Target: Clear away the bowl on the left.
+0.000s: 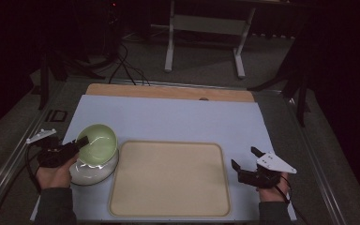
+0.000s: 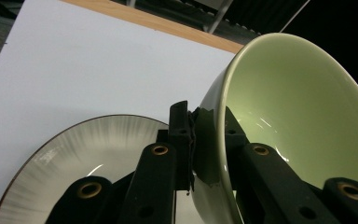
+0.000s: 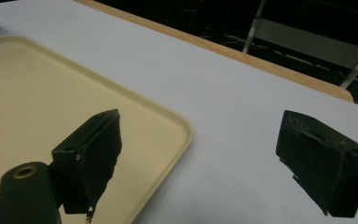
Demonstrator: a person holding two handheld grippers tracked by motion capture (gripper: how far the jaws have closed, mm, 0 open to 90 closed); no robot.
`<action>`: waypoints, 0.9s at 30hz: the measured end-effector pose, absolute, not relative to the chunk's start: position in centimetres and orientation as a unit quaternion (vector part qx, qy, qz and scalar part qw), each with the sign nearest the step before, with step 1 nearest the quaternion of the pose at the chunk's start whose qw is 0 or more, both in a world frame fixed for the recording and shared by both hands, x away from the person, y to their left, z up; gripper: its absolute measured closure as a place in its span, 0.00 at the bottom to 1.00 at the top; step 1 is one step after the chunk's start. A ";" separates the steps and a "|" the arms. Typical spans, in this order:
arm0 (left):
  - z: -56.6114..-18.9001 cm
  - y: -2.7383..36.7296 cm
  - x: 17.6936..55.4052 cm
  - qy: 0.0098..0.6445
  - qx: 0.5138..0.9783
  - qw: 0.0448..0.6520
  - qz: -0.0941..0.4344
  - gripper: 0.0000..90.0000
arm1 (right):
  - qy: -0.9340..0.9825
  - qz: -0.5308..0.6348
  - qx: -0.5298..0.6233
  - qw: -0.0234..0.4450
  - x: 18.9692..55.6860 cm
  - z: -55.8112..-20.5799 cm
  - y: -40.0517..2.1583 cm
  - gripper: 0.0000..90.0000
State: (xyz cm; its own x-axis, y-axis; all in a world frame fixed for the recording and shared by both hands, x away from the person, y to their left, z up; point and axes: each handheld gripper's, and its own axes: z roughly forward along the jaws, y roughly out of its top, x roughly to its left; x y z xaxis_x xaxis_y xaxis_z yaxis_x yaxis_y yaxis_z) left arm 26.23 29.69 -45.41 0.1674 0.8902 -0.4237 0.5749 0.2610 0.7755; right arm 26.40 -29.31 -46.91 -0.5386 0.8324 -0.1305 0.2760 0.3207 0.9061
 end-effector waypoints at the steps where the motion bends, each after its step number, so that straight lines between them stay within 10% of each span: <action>1: -45.4 29.6 26.2 0.624 0.588 0.490 0.161 0.91 | 0.752 0.452 0.368 0.308 26.4 -46.9 -29.3 0.15; 27: -44.9 28.0 26.4 0.609 0.598 0.497 0.157 0.91 | 0.751 0.453 0.368 0.310 26.4 -46.9 -29.4 0.15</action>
